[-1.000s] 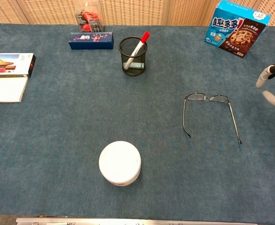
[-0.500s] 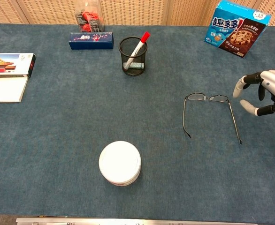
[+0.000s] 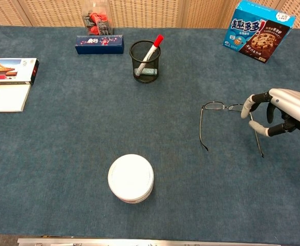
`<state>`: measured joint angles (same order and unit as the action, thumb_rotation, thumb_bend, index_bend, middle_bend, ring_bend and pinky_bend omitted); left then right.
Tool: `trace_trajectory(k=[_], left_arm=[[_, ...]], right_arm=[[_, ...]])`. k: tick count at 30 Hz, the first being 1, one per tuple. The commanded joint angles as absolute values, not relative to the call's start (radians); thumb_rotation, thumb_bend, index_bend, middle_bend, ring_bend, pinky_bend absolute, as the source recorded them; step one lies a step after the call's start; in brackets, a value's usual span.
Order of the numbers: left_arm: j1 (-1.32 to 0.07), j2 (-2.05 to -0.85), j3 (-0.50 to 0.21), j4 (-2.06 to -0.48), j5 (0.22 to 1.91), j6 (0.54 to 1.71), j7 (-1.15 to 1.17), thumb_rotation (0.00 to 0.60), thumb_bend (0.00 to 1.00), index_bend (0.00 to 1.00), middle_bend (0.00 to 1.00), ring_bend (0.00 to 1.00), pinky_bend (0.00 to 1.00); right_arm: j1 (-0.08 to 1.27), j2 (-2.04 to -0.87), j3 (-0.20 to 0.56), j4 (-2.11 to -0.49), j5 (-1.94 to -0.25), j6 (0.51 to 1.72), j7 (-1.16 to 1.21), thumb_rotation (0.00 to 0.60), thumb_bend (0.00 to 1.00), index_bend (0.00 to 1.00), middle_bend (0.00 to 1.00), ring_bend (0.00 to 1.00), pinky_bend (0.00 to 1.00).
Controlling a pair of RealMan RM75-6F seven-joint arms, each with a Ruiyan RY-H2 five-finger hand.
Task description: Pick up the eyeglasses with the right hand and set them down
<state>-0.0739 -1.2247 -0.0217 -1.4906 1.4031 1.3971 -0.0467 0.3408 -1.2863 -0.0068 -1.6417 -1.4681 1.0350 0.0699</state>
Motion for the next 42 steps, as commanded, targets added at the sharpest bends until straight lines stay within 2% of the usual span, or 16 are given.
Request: trace_trajectory(k=[1, 28, 42], left_arm=[[-0.073, -1.226, -0.021, -1.487, 1.402, 1.394, -0.051, 0.600, 0.33, 0.45, 0.39, 0.31, 0.45], [-0.058, -1.227, -0.021, -1.471, 1.394, 1.392, -0.071, 0.600, 0.33, 0.45, 0.39, 0.31, 0.45], [-0.051, -1.229, -0.021, -1.467, 1.388, 1.390, -0.077, 0.600, 0.33, 0.46, 0.39, 0.31, 0.45]], right_arm=[[0.346, -1.299, -0.005, -1.632, -1.459, 1.031, 0.060, 0.600, 0.40, 0.45, 0.41, 0.33, 0.55], [0.392, -1.377, 0.001, -1.548, -1.418, 0.982, 0.060, 0.600, 0.40, 0.44, 0.41, 0.33, 0.54], [0.433, -1.458, 0.038, -1.423, -1.366, 0.932, 0.096, 0.600, 0.40, 0.43, 0.40, 0.33, 0.54]])
